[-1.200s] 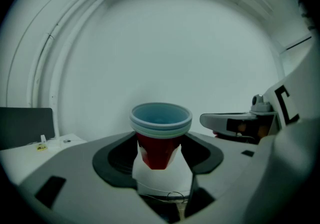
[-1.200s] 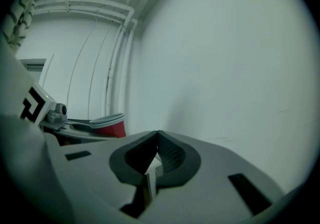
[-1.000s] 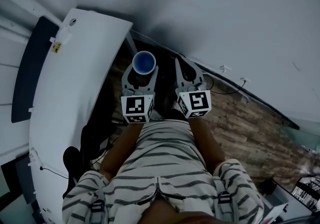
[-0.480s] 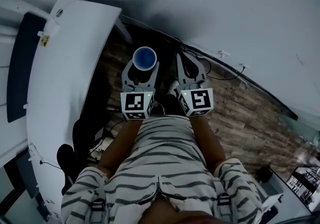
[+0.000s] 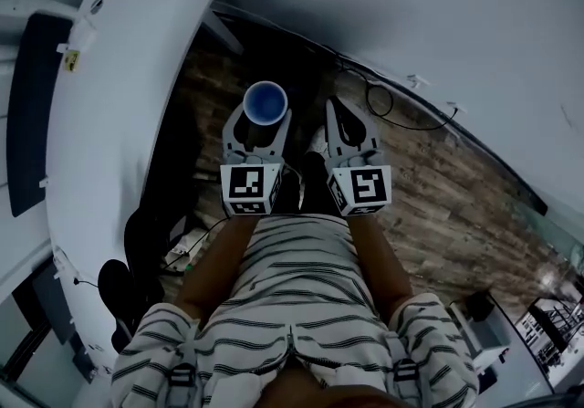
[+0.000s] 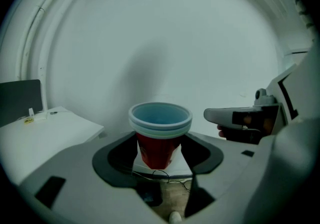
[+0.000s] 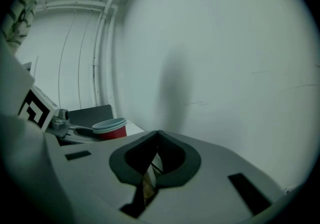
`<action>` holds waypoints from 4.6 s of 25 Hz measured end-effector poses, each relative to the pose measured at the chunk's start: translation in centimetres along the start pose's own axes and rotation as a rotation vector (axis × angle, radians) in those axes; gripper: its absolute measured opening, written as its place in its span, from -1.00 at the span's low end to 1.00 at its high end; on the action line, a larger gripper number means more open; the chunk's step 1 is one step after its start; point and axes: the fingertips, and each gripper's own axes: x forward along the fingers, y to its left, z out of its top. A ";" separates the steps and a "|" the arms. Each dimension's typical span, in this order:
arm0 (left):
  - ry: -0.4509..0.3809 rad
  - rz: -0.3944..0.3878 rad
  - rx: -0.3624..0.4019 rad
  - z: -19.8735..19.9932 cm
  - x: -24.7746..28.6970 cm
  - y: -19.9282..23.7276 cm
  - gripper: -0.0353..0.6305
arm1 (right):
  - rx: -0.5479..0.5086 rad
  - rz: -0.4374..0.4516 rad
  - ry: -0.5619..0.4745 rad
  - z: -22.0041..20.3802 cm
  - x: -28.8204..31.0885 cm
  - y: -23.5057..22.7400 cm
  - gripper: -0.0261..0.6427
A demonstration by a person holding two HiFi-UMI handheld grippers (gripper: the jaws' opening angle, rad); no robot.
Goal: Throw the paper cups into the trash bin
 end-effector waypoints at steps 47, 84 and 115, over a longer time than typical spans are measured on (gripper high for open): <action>0.331 -0.040 -0.058 -21.8 10.5 -2.7 -0.03 | 0.131 -0.074 0.270 -22.9 4.1 -6.6 -0.87; 0.568 -0.055 -0.071 -40.0 20.4 0.9 -0.02 | 0.166 -0.084 0.356 -32.5 7.9 -7.8 -0.87; 0.715 -0.089 -0.071 -51.7 27.9 3.9 -0.02 | 0.192 -0.111 0.386 -37.8 9.3 -9.3 -0.87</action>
